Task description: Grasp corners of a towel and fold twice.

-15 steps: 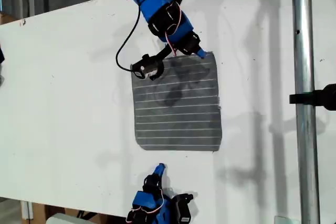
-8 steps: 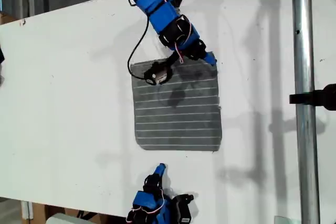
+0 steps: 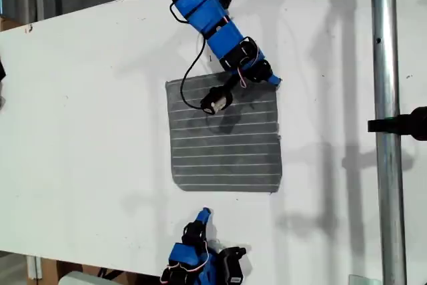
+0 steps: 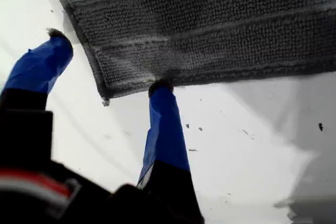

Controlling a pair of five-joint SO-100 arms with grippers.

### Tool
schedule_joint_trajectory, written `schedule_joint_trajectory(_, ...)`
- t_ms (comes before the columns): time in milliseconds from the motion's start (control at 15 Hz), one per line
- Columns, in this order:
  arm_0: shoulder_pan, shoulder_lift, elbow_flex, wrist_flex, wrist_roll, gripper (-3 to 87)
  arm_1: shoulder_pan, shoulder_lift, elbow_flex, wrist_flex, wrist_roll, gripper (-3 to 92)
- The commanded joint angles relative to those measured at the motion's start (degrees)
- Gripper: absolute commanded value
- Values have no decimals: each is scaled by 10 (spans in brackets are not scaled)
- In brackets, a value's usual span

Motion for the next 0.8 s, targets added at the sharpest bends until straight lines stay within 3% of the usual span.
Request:
schedule_joint_trajectory(0, 8, 4, 0, -3, -11, -17, 17, 6, 29, -43, -12, 282)
schedule_joint_trajectory(67, 8, 4, 0, -3, -15, -17, 27, 6, 53, -83, -22, 226)
schedule_joint_trajectory(200, 9, 4, 0, -3, -23, -17, 46, -14, 83, -136, -22, -1)
schedule_joint_trajectory(400, 16, 3, -12, -29, -40, -18, 45, -10, 83, -152, -40, -1)
schedule_joint_trajectory(533, 65, -28, -106, -33, -101, -18, 48, -6, 87, -151, -42, -1)
schedule_joint_trajectory(733, 167, -421, -416, -25, -121, -18, 60, -2, 80, -154, -54, -1)
